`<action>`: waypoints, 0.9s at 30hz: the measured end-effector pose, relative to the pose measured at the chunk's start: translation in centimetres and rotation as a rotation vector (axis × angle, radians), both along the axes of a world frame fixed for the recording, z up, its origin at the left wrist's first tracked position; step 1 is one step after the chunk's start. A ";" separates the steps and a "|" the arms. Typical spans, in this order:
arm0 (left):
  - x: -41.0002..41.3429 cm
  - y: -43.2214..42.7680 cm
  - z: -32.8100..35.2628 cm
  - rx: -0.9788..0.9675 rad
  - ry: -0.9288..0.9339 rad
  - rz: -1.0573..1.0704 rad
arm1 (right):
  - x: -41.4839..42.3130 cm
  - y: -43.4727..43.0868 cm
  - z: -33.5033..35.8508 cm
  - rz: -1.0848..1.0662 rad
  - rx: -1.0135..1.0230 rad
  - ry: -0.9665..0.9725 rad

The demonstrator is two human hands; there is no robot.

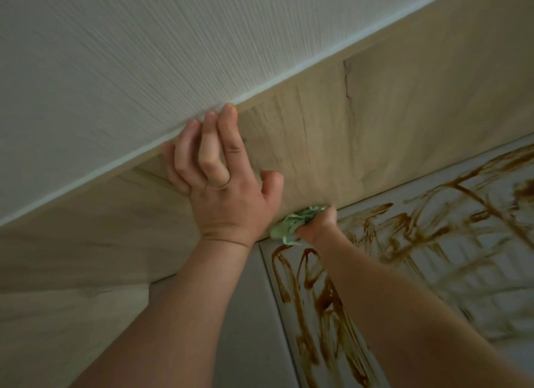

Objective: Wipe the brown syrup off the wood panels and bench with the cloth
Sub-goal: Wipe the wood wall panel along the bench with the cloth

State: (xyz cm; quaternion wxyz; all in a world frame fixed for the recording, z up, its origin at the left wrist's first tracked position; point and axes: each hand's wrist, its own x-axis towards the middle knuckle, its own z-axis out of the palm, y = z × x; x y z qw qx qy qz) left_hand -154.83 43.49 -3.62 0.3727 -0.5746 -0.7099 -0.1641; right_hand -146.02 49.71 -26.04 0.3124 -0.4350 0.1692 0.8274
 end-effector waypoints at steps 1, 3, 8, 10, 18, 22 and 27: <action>0.0 0.1 -0.1 0.008 -0.001 0.001 | 0.6 0.6 -0.2 0.006 0.030 0.014; -0.1 0.2 -0.3 0.030 0.000 0.002 | 3.1 3.0 -0.6 -0.016 0.072 -0.057; -0.5 0.7 -0.6 0.057 -0.020 -0.005 | 7.6 5.7 -0.4 -0.275 0.024 -0.269; -0.5 0.6 -0.6 0.054 -0.017 0.006 | 5.4 3.7 0.4 -0.271 0.018 -0.249; 0.3 -0.9 1.3 -0.063 -0.025 0.022 | 4.8 3.1 12.1 -0.195 0.061 -0.065; 1.1 -2.4 4.2 -0.294 -0.065 0.054 | 11.1 7.1 18.7 -0.289 0.097 -0.306; 2.6 -3.2 9.1 -0.559 -0.008 0.111 | 8.9 4.0 25.7 -0.163 0.162 -0.264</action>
